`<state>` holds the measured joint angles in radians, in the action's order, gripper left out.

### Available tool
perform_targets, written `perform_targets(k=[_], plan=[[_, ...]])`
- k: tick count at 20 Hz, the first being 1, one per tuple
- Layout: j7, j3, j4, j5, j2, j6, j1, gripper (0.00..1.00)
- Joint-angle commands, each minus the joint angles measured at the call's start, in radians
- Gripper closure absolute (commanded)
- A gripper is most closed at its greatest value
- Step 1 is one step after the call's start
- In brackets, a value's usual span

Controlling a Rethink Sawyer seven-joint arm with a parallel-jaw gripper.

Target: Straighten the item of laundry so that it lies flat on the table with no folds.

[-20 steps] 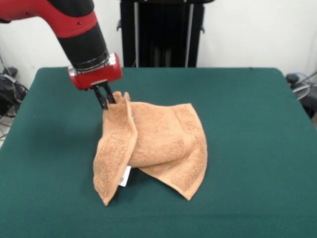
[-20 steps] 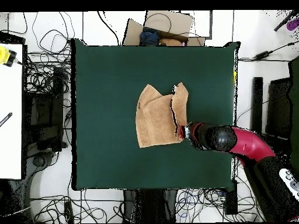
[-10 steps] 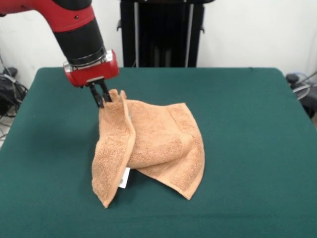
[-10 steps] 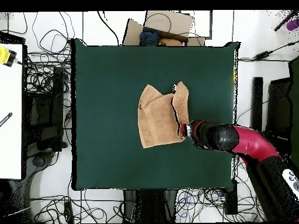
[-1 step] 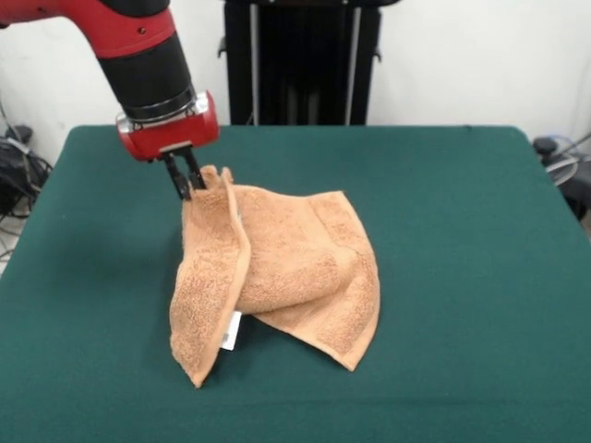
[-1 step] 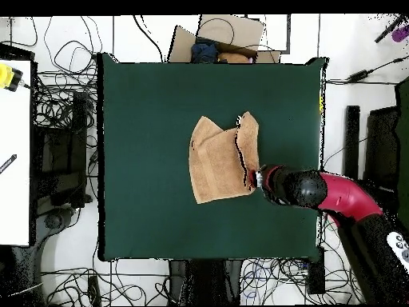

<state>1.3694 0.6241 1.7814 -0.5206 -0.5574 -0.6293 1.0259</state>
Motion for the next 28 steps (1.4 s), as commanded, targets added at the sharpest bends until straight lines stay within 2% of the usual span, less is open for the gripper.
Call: perform_targets(k=[1,2,13,18,21,24,28], plan=[[-0.123,0.057,0.038,-0.051,-0.002,-0.03,-0.016,1.0],[-0.123,0.057,0.038,-0.051,-0.001,-0.03,-0.016,0.0],[-0.081,0.042,0.06,-0.052,-0.025,-0.023,-0.047,0.0],[-0.001,0.018,0.081,-0.026,-0.046,-0.021,-0.09,0.0],[0.113,-0.013,0.065,-0.024,-0.015,0.066,-0.169,0.0],[0.248,-0.097,-0.008,-0.064,0.063,0.21,-0.303,0.0],[0.32,-0.189,-0.092,-0.038,0.154,0.327,-0.425,0.0]])
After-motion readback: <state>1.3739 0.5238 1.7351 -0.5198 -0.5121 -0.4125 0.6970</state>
